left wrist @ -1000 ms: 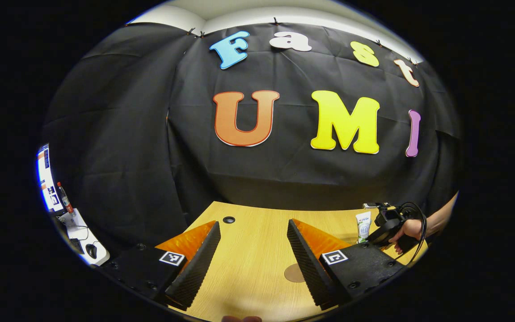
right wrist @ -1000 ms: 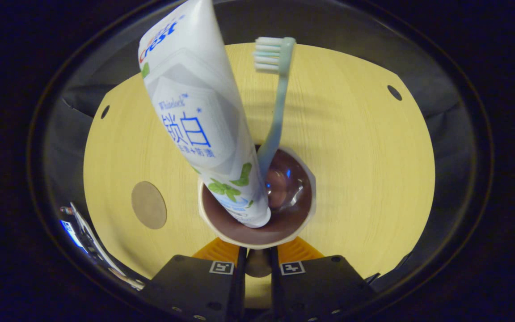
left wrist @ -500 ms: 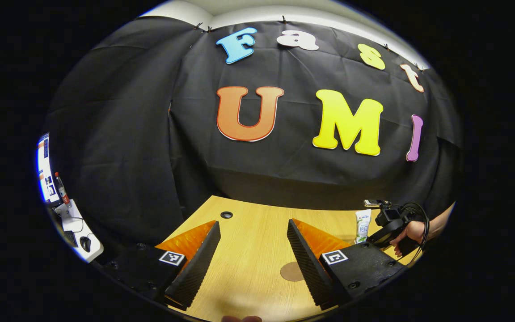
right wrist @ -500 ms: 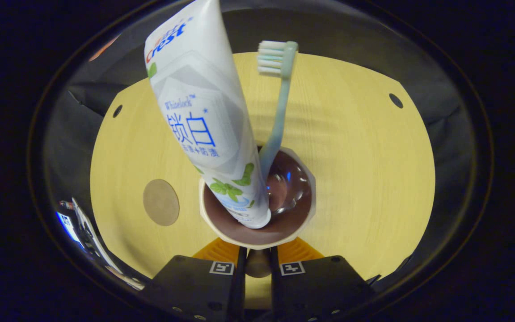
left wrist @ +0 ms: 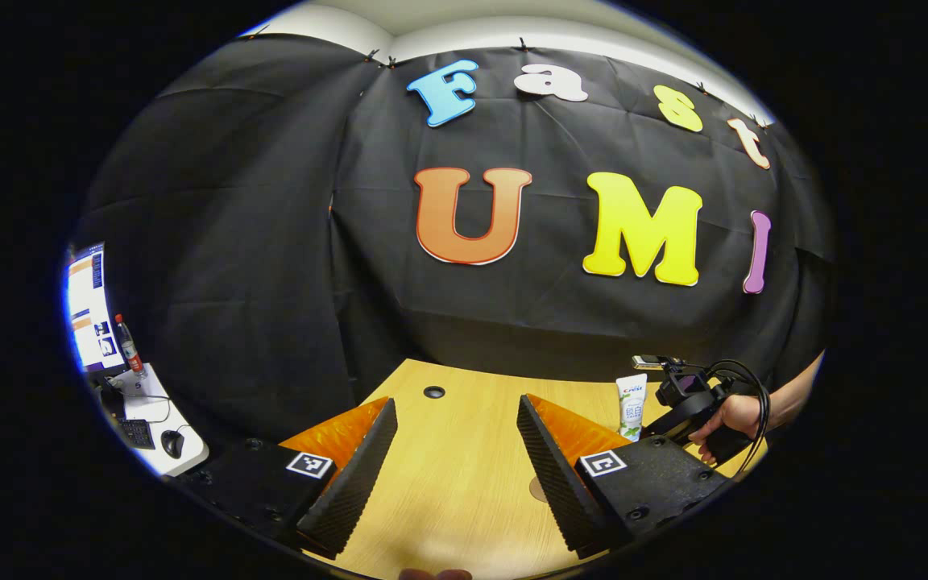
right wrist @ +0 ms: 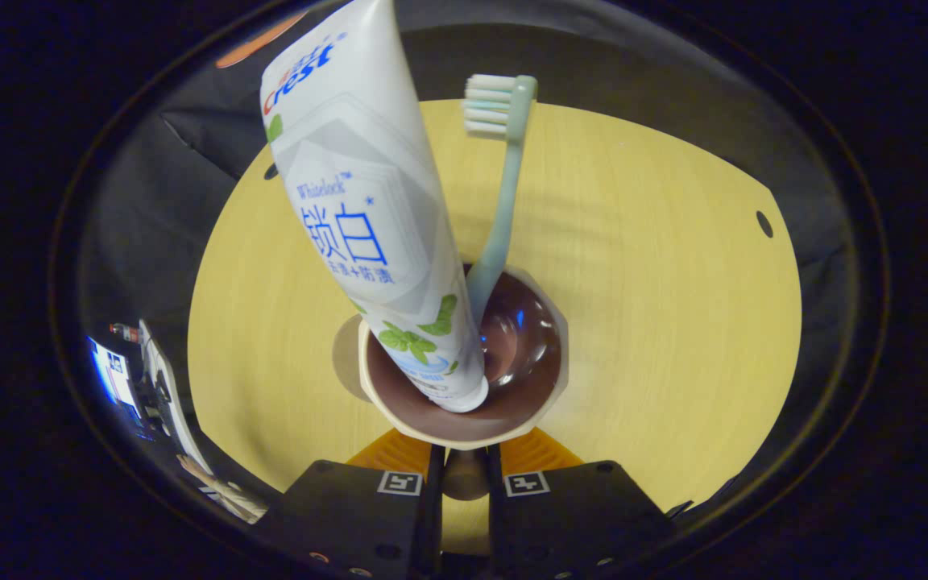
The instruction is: Put the toothbrush and toothpaste on the desktop into the cup, then pick up the cup and place it on the coaster on the desktop.
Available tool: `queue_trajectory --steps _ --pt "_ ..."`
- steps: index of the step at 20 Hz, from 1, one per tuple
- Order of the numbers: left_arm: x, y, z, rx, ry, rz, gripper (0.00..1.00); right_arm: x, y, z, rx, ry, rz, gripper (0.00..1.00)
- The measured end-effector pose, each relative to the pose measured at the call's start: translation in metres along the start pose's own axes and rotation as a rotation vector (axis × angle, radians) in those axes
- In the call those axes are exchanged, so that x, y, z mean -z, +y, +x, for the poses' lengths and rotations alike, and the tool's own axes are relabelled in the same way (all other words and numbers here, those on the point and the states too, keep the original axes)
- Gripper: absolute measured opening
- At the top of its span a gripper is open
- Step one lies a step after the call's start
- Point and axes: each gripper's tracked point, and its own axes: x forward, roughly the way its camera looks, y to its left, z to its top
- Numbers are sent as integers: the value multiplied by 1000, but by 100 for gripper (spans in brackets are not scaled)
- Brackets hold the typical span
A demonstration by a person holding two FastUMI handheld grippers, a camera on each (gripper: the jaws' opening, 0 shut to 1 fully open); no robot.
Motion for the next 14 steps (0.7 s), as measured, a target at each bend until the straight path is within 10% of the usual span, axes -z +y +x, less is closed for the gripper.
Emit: queue_trajectory --steps 14 --pt "3 57 -14 -92 2 -26 95 3 67 26 -1 52 -68 21"
